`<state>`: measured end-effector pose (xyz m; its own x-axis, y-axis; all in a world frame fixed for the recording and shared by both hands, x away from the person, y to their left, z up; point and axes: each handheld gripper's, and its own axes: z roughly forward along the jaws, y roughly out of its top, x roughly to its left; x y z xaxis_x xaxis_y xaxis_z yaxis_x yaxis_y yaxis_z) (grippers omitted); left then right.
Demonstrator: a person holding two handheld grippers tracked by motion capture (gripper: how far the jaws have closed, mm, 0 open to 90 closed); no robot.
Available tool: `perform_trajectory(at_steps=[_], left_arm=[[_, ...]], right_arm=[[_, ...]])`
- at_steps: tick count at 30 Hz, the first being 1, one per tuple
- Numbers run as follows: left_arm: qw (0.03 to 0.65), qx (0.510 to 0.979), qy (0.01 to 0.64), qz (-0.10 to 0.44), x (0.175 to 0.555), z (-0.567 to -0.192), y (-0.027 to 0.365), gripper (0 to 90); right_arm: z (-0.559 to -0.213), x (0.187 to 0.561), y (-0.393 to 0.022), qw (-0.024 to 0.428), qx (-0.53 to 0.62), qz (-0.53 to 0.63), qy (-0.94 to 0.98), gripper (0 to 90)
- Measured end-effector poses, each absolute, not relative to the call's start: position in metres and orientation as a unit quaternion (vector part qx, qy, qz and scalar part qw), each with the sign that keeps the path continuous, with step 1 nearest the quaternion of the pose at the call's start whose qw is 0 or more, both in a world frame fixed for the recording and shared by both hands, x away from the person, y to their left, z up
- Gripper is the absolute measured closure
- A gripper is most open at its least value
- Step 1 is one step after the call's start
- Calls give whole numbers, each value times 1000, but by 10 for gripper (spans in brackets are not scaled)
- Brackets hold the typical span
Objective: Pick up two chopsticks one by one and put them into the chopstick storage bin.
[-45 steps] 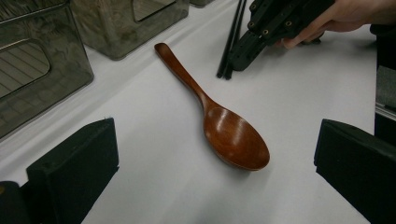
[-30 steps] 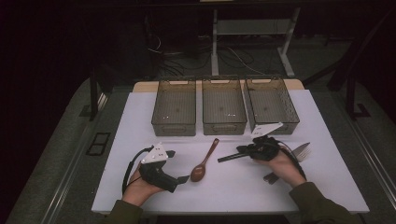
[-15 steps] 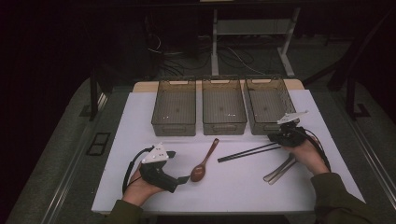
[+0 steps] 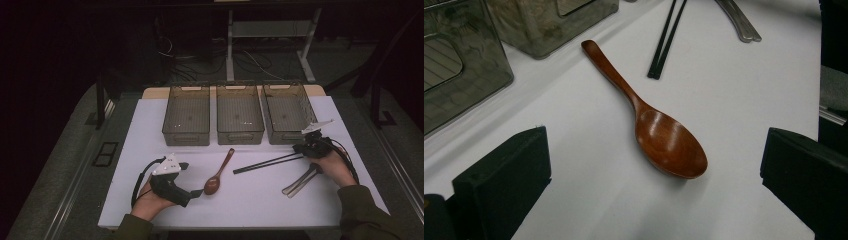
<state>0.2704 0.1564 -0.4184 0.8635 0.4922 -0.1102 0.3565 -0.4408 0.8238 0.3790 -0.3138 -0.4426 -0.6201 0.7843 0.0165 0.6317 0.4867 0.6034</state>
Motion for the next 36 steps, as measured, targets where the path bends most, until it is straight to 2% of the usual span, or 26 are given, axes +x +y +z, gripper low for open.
perform_trajectory(at_steps=[30, 36], left_arm=[[463, 849, 246, 62, 267, -419, 160, 0], [462, 848, 249, 63, 264, -421, 164, 0]], right_arm=[[-436, 330, -317, 96, 379, 277, 878, 900], [-422, 327, -314, 94, 357, 332, 868, 899]])
